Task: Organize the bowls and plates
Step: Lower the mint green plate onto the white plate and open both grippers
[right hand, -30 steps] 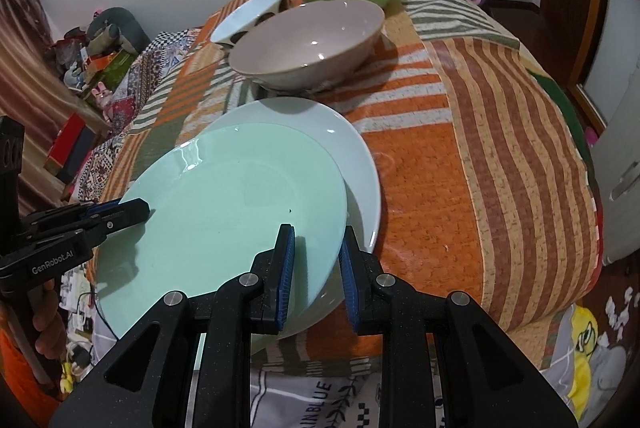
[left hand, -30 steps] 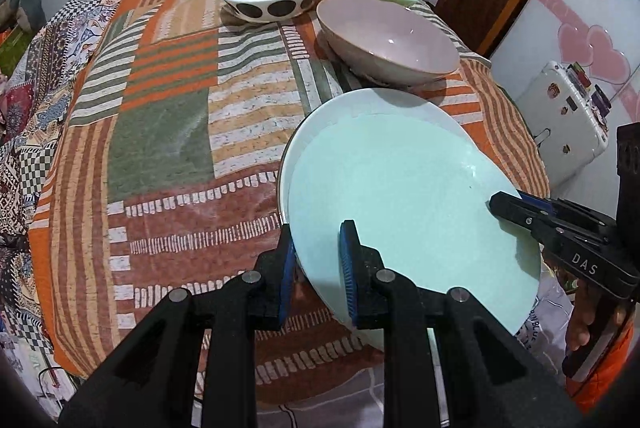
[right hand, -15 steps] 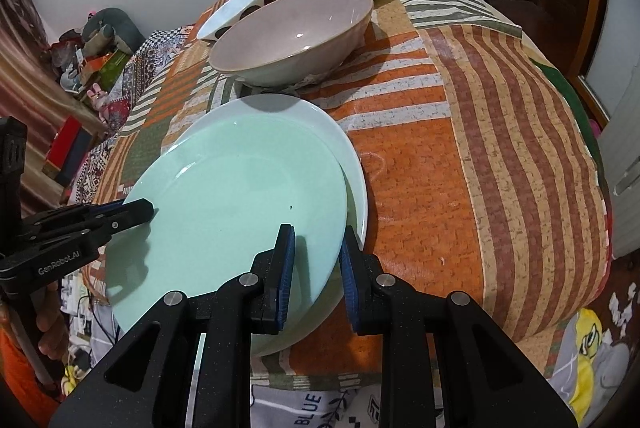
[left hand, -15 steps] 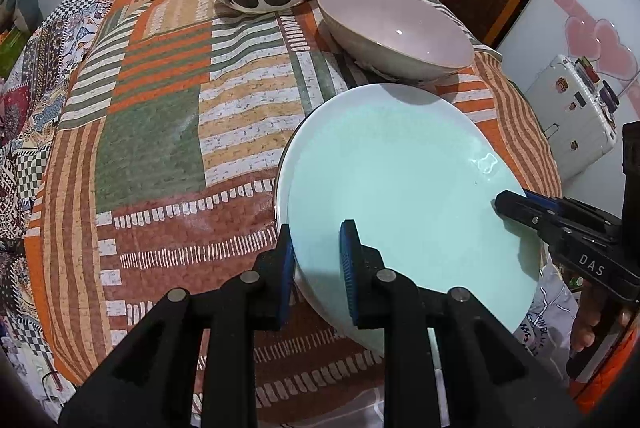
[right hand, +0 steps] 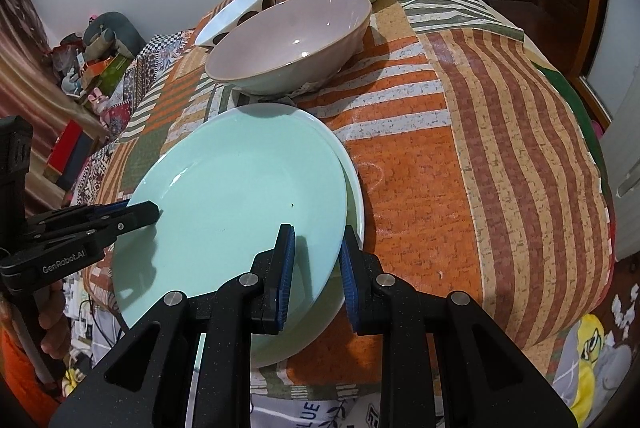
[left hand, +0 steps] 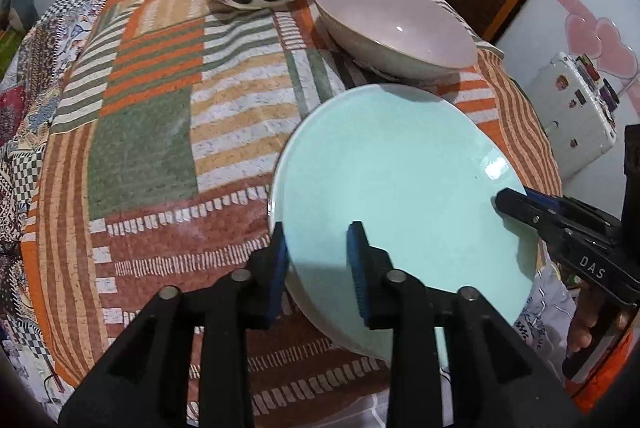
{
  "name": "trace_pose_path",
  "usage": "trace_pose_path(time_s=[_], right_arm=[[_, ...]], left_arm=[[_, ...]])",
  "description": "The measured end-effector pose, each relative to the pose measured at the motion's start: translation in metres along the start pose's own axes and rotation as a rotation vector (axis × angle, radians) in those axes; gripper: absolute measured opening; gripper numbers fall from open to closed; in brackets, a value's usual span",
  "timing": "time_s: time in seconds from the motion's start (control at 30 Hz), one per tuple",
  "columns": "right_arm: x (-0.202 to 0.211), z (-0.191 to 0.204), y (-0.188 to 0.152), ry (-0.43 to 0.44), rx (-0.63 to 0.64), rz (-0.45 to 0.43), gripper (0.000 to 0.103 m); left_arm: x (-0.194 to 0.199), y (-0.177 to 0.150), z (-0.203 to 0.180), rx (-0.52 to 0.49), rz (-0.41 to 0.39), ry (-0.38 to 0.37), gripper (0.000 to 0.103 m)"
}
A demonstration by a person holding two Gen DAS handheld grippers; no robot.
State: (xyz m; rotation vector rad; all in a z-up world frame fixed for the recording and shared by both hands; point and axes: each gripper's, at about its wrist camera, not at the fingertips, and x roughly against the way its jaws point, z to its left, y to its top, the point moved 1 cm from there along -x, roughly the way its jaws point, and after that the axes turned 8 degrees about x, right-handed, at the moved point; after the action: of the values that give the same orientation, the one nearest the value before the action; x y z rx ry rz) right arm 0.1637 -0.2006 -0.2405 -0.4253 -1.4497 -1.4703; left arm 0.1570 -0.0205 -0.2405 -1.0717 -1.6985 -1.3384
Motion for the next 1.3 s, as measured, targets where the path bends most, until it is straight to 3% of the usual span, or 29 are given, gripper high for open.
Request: trace_pose_path(time_s=[0.17, 0.43, 0.77, 0.9, 1.2, 1.3], right_arm=[[0.002, 0.001, 0.000, -0.002, 0.001, 0.001, 0.020], [0.005, 0.006, 0.000, -0.051, 0.046, -0.007, 0.020], [0.002, 0.007, 0.002, -0.054, 0.047, -0.011, 0.020], [0.012, 0.005, 0.009, -0.104, 0.052, -0.058, 0.020], [0.040, -0.001, 0.033, -0.089, 0.043, -0.153, 0.041], [0.046, -0.003, 0.044, -0.088, 0.037, -0.185, 0.044]], left_arm=[[-0.002, -0.002, -0.010, -0.050, 0.011, 0.023, 0.042], [-0.002, -0.006, -0.016, -0.095, -0.006, 0.096, 0.042], [0.000, -0.003, -0.011, -0.063, -0.005, 0.068, 0.043], [0.009, 0.002, -0.010, -0.049, -0.029, 0.043, 0.043], [0.044, 0.027, -0.016, -0.043, -0.162, 0.008, 0.043], [0.050, 0.038, -0.020, -0.044, -0.200, 0.003, 0.049]])
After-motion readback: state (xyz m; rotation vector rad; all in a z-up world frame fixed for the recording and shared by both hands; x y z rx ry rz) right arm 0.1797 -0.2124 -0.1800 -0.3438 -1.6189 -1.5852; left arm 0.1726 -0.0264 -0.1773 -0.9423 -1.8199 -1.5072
